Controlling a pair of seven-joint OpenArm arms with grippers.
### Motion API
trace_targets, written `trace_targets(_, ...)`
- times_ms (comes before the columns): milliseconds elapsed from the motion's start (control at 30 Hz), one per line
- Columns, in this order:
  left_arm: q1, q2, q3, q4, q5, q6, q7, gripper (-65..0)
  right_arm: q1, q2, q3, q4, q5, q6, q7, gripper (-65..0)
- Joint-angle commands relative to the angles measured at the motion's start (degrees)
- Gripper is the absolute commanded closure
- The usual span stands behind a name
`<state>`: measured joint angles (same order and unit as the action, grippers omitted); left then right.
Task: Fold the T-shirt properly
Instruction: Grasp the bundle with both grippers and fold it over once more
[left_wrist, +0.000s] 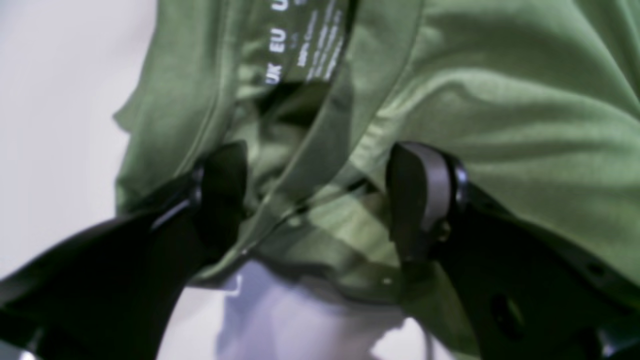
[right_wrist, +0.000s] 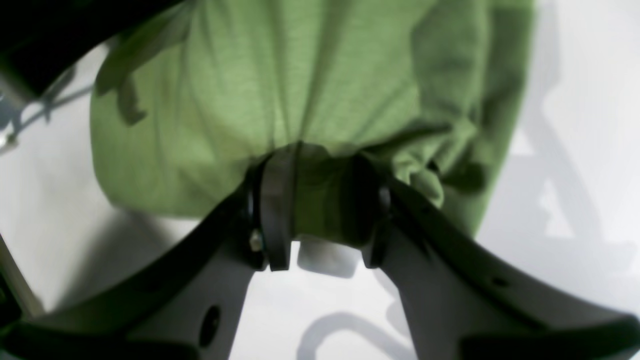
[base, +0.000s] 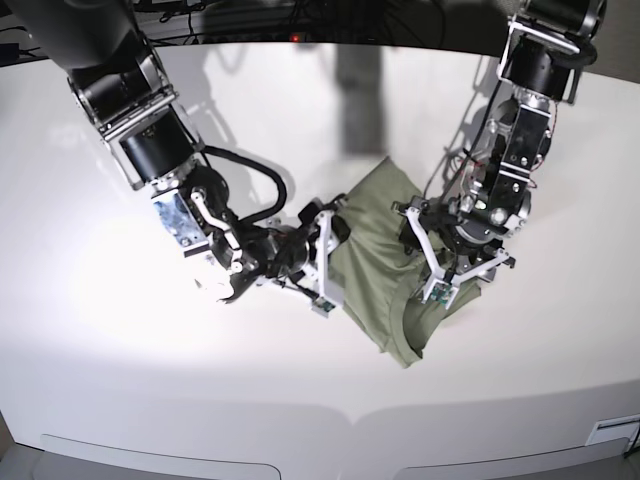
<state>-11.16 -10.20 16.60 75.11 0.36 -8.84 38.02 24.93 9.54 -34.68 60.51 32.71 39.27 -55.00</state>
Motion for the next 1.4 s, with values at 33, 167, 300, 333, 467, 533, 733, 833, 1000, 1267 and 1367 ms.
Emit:
trace_targets(33,-1.6,-0.3,-0.1,0.5,2.5,0.0,-0.6,-43.6,-2.2,-0.2,-2.1,1.9,-0.3,0.7,-4.7,-21.0)
trace_targets(167,-1.7,-0.7,-0.1,0.5,4.2,-0.2,-0.3,-43.6,-5.7,-0.2,-3.3,7.5,-0.3,0.7,-6.2,-21.0)
trace_targets(300,-1.7,-1.1,0.0,0.5,4.1,-0.2,0.1,-43.6,-9.6,-0.2,-3.3,12.5,-0.3,0.7,-7.0,-21.0)
trace_targets(333,-1.7,-1.1,0.0,0.5,4.1,-0.2,0.1,-43.6,-10.4,-0.2,-3.3,13.4,-0.3,0.7,-7.0,-21.0)
trace_targets(467,-1.7,-1.1,0.0,0.6,2.0,-0.2,2.8,-43.6,-11.4,-0.2,-3.0,14.8,-1.0,0.7,-6.7,-21.0)
trace_targets(533,-1.6,-1.1,0.0,0.6,0.2,-0.2,5.2,-43.6,-11.5,-0.1,-2.0,14.8,-1.2,0.7,-7.1,-21.0)
trace_targets(733,2.1,-1.1,0.0,1.3,-0.9,-0.2,7.8,-43.6,-11.5,1.1,3.1,14.8,-1.2,0.7,-8.6,-21.0)
trace_targets(833,6.0,-1.1,0.0,5.2,-0.9,-0.2,7.9,-43.6,-12.0,1.9,3.9,14.8,-1.2,0.7,-9.1,-21.0)
trace_targets(1000,12.9,-1.1,0.0,16.6,-0.8,-0.2,9.5,-43.6,-14.4,2.5,3.9,14.8,-1.2,0.7,-9.1,-21.0)
trace_targets(1267,15.7,-1.2,0.0,25.4,1.2,-0.2,9.5,-43.6,-18.8,4.4,3.9,15.8,-1.2,0.7,-7.5,-21.0)
trace_targets(1367,15.8,-1.4,0.0,25.4,1.1,-0.2,10.6,-43.6,-20.6,6.8,3.9,17.8,-1.2,0.7,-7.6,-21.0)
